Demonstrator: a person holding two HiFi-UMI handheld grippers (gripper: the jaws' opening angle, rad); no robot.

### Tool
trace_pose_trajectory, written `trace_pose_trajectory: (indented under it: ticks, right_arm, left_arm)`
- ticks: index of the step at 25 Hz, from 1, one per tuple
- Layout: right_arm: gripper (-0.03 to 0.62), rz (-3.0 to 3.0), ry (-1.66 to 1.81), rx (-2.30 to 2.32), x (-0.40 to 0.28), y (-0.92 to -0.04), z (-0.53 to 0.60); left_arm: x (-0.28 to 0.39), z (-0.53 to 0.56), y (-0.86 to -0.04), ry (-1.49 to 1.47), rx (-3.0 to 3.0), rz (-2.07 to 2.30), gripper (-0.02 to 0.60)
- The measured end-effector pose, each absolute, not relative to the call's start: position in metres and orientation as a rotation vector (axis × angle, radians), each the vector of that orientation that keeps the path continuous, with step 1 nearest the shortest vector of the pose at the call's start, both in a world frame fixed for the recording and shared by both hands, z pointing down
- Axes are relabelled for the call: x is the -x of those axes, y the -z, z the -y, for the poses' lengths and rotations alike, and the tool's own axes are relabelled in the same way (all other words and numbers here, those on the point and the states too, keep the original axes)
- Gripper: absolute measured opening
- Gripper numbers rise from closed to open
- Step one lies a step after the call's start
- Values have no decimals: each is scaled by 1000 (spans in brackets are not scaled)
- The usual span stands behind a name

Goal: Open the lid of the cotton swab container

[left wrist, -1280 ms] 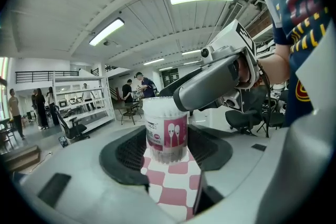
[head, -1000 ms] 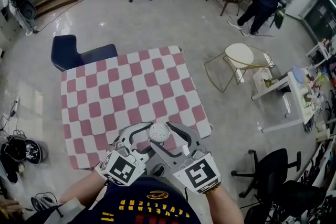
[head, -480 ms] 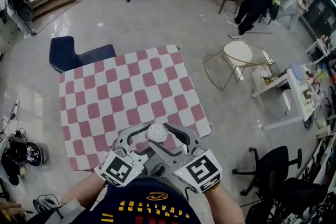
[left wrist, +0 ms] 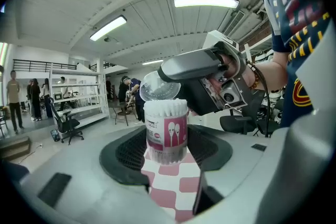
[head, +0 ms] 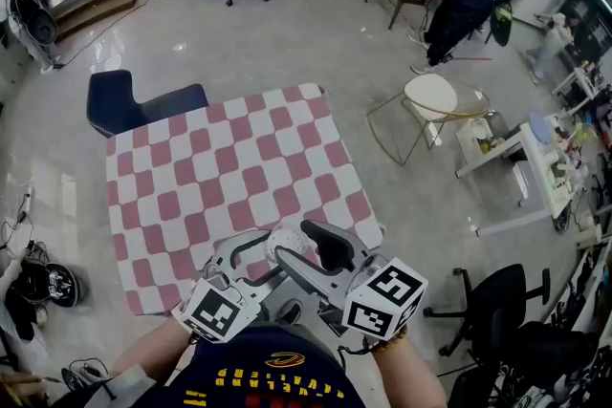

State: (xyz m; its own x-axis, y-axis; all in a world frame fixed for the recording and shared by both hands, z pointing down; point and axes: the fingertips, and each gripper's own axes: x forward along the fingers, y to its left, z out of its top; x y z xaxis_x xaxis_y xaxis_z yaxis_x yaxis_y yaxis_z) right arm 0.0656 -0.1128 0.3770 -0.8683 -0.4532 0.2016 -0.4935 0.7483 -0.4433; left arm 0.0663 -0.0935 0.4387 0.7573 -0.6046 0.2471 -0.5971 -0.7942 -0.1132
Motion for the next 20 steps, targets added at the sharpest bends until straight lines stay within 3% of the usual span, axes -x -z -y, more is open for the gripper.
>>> trace_pose_trajectory:
  ticks: [20]
  right_arm:
    - [250, 2878, -877, -996, -102, -369, 170]
  left_arm:
    - [-67, 91, -430, 387, 2932, -988, 245]
